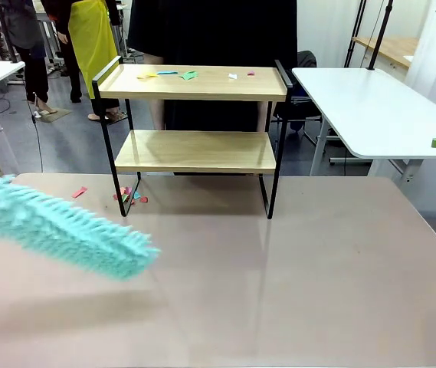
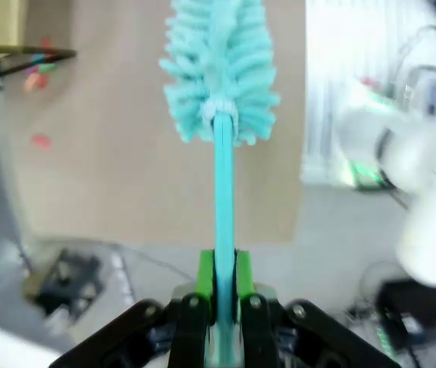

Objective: Clean the shelf.
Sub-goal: Clean the specific section of the Shelf indicated by the human with the Duster.

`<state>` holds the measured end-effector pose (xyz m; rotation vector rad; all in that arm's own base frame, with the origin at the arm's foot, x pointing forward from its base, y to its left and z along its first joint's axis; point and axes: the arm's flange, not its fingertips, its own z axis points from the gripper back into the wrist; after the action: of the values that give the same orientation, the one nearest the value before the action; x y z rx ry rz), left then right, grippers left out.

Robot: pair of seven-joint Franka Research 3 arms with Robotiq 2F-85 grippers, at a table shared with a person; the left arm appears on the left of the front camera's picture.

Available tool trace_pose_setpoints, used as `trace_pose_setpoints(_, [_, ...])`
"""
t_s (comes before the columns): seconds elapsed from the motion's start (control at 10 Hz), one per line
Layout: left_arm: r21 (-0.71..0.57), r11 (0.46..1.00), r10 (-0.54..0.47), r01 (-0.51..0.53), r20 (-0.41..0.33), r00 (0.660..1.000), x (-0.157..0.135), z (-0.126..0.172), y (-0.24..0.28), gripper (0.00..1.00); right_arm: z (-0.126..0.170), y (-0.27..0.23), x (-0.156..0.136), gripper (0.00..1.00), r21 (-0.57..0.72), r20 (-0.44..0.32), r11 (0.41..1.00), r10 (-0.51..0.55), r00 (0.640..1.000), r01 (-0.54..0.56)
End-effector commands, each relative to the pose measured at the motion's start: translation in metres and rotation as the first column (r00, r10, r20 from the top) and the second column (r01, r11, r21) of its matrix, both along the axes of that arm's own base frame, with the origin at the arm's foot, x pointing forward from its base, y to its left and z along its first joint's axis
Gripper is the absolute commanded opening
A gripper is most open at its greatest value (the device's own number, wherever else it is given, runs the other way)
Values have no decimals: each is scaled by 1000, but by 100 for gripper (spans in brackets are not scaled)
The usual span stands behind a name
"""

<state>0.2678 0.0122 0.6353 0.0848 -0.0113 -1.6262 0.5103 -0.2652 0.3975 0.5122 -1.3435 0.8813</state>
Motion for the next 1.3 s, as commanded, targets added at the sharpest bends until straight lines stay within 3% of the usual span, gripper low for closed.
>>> trace_pose_setpoints(0.0, [139,989,-38,42,-31,999,-9,19,27,13,7,5,0,100,-15,-15,1000,-12,1000,12])
trace_pose_setpoints(0.2, [218,976,-5,10,-24,1000,-23,38,46,13,7,5,0,100,-15,-15,1000,-12,1000,12])
trace_pose_setpoints(0.4, [186,982,-12,15,-14,1000,-21,52,42,13,7,5,0,100,-15,-15,1000,-12,1000,12])
trace_pose_setpoints(0.5, [215,976,17,-13,-20,1000,-25,38,46,13,7,5,0,100,-15,-15,1000,-12,1000,12])
trace_pose_setpoints(1.2, [215,976,17,-13,-20,1000,-25,38,46,13,7,5,0,100,-15,-15,1000,-12,1000,12])
